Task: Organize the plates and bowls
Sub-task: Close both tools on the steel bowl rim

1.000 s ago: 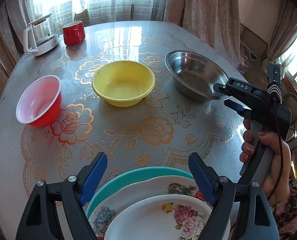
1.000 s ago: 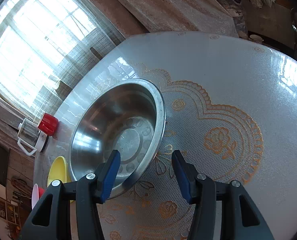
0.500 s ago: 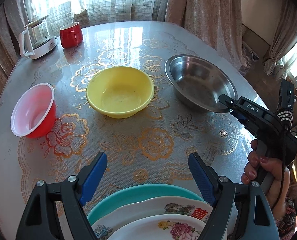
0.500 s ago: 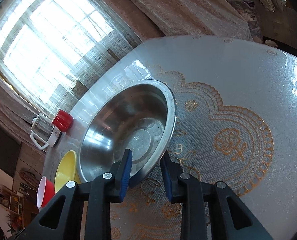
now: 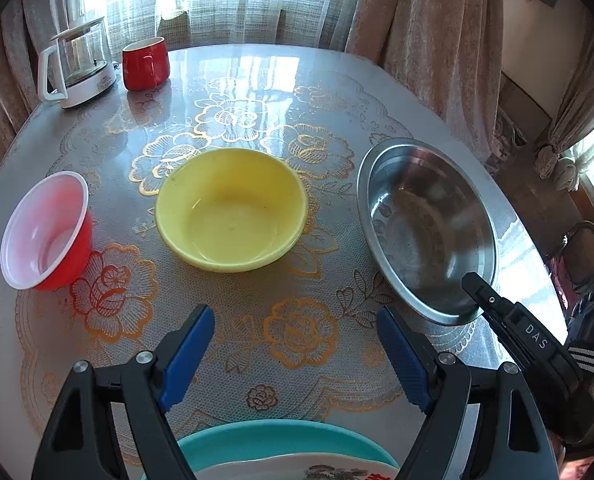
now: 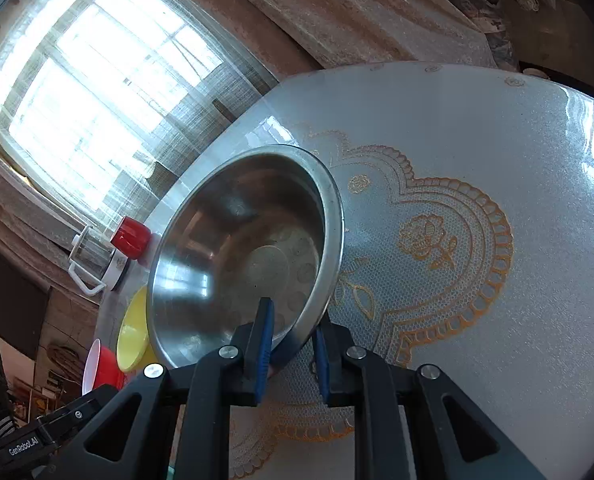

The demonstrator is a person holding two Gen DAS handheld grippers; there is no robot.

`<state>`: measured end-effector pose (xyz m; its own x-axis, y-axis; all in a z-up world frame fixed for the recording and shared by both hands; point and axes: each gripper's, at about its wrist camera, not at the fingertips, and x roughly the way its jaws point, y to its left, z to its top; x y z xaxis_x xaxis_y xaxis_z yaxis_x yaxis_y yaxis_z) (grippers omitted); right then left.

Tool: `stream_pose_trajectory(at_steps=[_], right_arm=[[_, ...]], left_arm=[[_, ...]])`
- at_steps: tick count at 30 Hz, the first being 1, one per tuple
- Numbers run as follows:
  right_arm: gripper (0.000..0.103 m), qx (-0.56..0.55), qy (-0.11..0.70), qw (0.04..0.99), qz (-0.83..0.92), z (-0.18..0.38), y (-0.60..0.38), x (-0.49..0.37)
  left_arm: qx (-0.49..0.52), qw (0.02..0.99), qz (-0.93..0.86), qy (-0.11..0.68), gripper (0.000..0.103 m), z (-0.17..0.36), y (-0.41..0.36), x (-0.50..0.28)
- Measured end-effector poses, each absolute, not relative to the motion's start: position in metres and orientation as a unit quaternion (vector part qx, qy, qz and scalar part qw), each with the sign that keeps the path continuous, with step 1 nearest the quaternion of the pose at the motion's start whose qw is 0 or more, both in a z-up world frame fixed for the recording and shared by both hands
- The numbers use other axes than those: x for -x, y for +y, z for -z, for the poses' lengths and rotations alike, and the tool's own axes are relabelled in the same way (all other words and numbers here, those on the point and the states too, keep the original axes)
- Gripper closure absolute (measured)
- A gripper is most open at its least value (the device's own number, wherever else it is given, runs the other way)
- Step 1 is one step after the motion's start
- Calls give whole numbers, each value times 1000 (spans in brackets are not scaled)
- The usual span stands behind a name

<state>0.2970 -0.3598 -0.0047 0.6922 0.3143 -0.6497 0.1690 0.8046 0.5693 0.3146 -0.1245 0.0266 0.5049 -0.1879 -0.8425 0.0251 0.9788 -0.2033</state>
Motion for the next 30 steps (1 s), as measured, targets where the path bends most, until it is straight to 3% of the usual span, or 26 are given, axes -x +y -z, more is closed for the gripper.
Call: stream_pose_trajectory(at_steps=[13, 19, 22, 24, 30], right_arm=[[84, -319, 343, 883, -37, 9, -366, -267], [84, -312, 339, 887, -31, 12, -367, -261], [84, -321, 338, 884, -32, 16, -370, -259], [84, -323, 337, 884, -34, 17, -373, -257], [83, -329, 338, 881, -44, 20, -374, -259]], left_arm=[[101, 849, 86, 512, 20, -18, -156, -349], [95, 848, 97, 513, 28, -12, -167, -361], [83, 846, 101, 516, 43, -7, -174, -363], [78, 843, 108, 521, 62, -3, -178, -364], [47, 848, 125, 513, 85, -5, -195, -357]])
